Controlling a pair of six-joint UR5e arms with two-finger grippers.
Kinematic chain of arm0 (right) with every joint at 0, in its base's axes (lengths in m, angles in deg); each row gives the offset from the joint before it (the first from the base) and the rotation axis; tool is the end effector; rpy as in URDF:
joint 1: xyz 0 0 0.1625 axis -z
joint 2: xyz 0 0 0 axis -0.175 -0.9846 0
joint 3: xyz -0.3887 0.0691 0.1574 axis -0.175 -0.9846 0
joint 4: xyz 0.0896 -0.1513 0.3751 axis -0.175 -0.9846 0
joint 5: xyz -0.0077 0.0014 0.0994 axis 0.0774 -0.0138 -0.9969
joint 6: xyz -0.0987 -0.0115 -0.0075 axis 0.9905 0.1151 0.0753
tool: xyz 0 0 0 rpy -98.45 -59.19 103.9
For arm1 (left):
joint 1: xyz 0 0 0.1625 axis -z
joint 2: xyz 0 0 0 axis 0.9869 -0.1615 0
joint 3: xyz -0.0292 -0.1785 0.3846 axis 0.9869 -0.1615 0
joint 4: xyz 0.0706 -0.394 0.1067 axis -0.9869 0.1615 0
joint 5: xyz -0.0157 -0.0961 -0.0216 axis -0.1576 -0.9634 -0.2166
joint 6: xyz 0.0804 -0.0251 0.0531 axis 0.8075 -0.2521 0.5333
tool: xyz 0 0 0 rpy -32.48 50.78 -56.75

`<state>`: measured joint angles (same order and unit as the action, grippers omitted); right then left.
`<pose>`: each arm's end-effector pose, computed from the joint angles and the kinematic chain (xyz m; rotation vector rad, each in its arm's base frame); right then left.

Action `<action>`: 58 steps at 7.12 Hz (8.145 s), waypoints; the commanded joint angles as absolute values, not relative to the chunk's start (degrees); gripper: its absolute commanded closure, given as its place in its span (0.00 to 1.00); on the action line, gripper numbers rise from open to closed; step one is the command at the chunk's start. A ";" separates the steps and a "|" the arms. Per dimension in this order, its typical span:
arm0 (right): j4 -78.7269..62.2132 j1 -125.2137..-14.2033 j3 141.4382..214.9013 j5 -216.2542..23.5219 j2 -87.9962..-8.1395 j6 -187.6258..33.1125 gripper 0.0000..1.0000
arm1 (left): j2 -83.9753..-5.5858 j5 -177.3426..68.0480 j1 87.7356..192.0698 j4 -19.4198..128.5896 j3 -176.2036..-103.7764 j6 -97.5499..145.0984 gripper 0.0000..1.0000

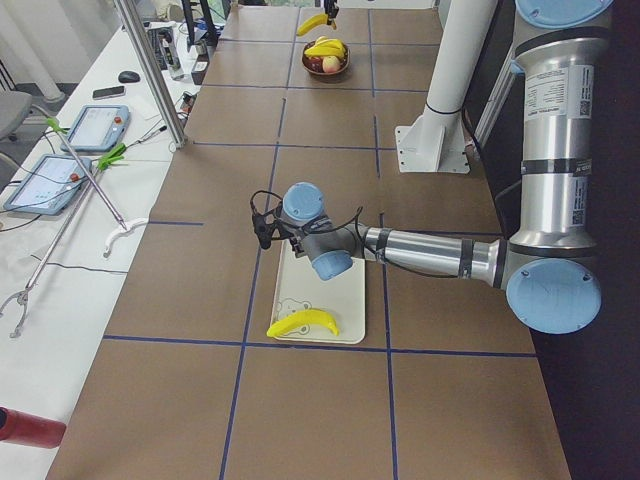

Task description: Transfer all bananas from basket to plate

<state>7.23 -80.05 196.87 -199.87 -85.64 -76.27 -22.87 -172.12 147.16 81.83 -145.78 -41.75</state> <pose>-0.0646 -0.3931 0.5521 0.3405 -0.7607 -0.2577 0.1393 -0.4652 0.5069 -0.0288 1.2263 -0.4323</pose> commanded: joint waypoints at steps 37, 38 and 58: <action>-8.38 -52.86 200.22 -196.92 -43.54 -131.17 0.00 | -51.76 -147.72 122.69 77.44 -143.32 -77.18 1.00; -12.68 -54.10 199.70 -196.31 -45.48 -126.11 0.00 | -48.77 -147.90 124.98 77.35 -144.20 -72.11 1.00; -28.85 -69.75 206.64 -194.03 -72.70 -80.10 0.01 | -25.27 -170.49 150.42 64.95 -147.45 -33.20 0.00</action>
<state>-32.15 -69.05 206.25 -195.39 -67.20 -81.35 -24.96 -170.49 151.91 65.23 -146.06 -30.81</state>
